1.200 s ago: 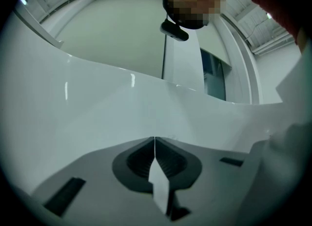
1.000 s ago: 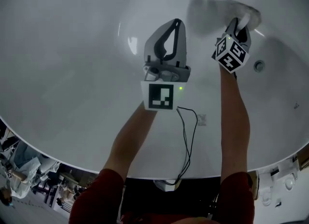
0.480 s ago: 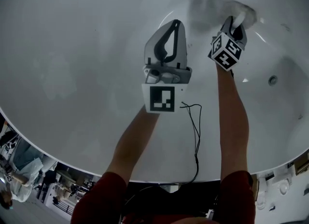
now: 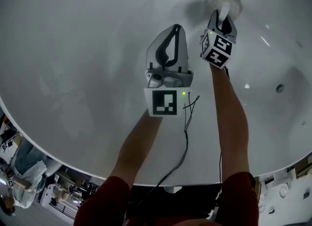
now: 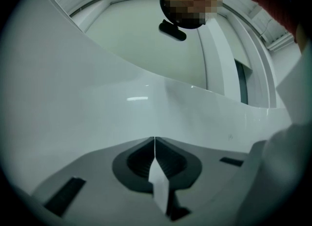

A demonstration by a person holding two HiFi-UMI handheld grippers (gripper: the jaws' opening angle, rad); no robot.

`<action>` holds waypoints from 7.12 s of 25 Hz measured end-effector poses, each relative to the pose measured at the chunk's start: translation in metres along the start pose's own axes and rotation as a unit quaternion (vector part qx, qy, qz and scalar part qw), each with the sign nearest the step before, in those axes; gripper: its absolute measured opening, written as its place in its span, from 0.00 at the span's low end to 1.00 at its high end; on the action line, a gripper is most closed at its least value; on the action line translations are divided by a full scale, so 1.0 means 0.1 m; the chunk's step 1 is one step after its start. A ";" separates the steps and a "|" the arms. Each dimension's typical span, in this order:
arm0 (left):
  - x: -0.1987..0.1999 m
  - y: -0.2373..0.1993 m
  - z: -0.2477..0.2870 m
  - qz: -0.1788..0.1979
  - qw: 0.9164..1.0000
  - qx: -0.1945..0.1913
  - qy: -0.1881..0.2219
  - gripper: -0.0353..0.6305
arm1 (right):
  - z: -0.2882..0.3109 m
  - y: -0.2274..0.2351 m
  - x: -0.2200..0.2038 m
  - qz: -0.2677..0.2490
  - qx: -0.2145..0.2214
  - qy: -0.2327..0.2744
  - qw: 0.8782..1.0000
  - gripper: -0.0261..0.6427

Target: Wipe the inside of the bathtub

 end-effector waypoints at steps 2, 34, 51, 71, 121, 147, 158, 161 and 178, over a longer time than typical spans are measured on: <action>0.07 -0.09 0.04 -0.004 1.000 0.004 -0.001 0.08 | 0.02 -0.17 0.11 -0.007 0.013 0.001 1.000 0.19; 0.30 2.97 -1.63 0.040 0.992 -0.121 0.011 0.08 | -3.75 2.17 -0.11 0.040 -0.045 0.086 0.994 0.19; -0.18 5.00 -1.77 0.058 0.975 -0.215 -0.007 0.08 | -4.52 4.36 -0.71 0.090 -0.143 0.064 0.984 0.19; -0.13 4.47 -0.77 0.058 0.974 -0.216 -0.024 0.08 | -3.18 4.49 0.14 0.086 -0.196 0.097 0.972 0.19; 0.11 0.08 -1.49 0.033 0.999 -0.011 -0.026 0.08 | -1.56 0.02 0.44 -0.004 -0.012 0.062 0.998 0.23; 0.21 -0.51 -1.68 0.025 0.999 0.024 -0.033 0.08 | -1.17 -1.75 0.85 -0.105 0.152 0.056 0.981 0.22; 0.42 -0.04 -1.64 0.029 0.999 -0.004 -0.014 0.08 | -1.77 -1.27 1.01 -0.027 0.181 0.087 0.979 0.20; 0.50 0.36 -1.52 0.033 0.999 -0.020 -0.012 0.08 | -1.99 -0.84 1.10 -0.004 0.188 0.097 0.977 0.20; 1.04 4.45 -0.86 0.041 0.976 -0.212 0.012 0.08 | -3.68 3.31 1.58 0.045 0.067 0.144 0.986 0.20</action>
Point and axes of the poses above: the fingertips, and each gripper's own axes: z forward along the fingers, y to its right, x out of its top, the point moved 1 cm from there along -z, backward along the fingers, and after that the axes turned 7 degrees about x, right-handed, at the moved point
